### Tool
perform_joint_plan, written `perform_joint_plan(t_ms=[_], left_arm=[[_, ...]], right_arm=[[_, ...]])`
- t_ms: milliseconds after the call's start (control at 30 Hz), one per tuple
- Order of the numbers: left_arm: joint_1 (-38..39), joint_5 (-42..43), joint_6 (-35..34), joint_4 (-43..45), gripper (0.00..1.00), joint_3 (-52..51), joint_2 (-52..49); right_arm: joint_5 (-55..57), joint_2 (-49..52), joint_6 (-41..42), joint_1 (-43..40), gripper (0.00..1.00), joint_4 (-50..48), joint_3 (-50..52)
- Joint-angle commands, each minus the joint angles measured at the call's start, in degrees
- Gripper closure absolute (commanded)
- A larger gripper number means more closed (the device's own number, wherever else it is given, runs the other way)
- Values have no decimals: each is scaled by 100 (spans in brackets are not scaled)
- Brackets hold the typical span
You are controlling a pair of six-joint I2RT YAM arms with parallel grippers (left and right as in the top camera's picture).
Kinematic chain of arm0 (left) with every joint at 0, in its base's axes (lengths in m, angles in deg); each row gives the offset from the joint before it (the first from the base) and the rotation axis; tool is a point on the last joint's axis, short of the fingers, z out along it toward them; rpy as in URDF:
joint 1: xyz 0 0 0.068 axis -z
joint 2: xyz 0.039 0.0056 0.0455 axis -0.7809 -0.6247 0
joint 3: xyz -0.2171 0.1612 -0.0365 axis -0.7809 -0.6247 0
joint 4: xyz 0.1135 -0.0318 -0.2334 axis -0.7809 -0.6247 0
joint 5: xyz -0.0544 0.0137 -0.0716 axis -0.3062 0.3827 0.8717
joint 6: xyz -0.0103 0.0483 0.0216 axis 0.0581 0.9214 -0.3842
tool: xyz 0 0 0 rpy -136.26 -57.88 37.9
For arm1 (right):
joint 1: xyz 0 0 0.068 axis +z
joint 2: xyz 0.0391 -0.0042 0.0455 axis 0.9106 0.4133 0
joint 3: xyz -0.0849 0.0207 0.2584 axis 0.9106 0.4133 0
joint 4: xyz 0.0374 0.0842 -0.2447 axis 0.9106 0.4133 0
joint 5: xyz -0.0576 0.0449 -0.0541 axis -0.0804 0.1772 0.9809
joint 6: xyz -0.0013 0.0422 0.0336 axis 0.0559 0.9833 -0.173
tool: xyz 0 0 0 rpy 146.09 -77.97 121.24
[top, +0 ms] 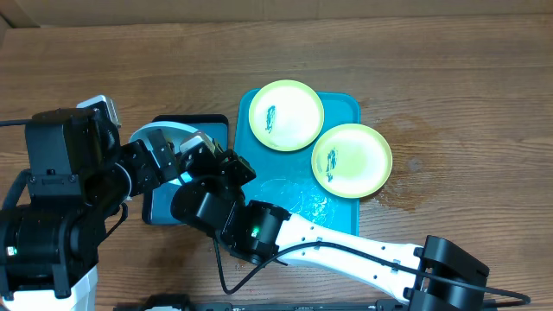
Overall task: Clean dirty plates on tray and stack at the side
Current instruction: 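Lift the white plate with the right gripper and tilt it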
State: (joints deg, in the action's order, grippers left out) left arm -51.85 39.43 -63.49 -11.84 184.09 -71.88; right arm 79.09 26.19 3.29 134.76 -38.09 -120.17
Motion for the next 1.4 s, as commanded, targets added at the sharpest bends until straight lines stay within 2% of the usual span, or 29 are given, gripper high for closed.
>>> perform_joint_plan(t_ms=[0,1000,1367], left_arm=[[-37,-42,116,4,0,94,-28],[-37,-42,114,7,0,94,-55],[-37,-39,114,7,0,94,-55]], right_arm=[[520,-151,-72,-22,96,-59,-116],[1469,-151,-372,52,96,-63,-116],[1499,-151,-372,184,96,-66,-116]])
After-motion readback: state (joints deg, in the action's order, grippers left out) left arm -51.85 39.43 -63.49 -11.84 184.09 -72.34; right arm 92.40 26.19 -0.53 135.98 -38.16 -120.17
